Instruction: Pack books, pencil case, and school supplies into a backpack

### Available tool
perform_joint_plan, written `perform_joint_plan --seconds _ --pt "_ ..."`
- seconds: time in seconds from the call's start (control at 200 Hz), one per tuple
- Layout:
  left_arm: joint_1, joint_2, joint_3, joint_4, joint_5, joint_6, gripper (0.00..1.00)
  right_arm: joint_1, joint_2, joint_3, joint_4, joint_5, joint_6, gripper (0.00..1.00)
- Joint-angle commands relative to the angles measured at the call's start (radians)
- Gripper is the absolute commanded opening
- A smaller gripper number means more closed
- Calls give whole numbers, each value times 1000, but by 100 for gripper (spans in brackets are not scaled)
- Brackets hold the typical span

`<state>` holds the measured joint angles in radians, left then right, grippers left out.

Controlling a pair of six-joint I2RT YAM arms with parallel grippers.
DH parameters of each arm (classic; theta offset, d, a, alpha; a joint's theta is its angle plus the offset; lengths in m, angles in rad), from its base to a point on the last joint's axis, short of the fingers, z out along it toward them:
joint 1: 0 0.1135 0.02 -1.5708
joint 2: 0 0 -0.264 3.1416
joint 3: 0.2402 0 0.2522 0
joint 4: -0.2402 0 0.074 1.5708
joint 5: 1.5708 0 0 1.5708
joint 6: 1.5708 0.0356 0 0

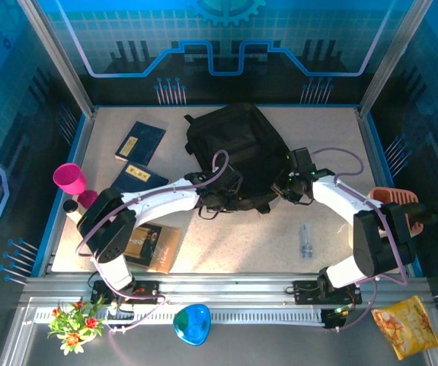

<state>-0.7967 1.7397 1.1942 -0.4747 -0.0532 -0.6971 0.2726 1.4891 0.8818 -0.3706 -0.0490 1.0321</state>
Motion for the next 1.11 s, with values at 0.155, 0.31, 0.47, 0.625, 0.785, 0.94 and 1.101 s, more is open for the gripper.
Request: perform_joint_plan --seconds 0.155,0.31,0.47,0.625,0.785,0.94,1.101 --pt "113 21 -66 -28 18 55 0 -10 -1 31 -42 156 -21 7" --pt "178 51 -81 0 29 94 0 -13 2 35 -42 162 -28 6" --pt "259 100 -46 -1 6 168 0 -14 -18 37 -52 167 -37 6" --pt "352 141 15 -10 -40 236 0 -16 -45 32 -63 163 -43 6" --pt "419 178 84 5 -59 290 0 -9 -59 24 -52 117 -49 7" --pt "434 150 109 -6 -33 287 26 45 -37 25 11 18 -65 11" --pt "439 -4 20 -88 -47 209 58 96 -38 57 -32 41 -124 38"
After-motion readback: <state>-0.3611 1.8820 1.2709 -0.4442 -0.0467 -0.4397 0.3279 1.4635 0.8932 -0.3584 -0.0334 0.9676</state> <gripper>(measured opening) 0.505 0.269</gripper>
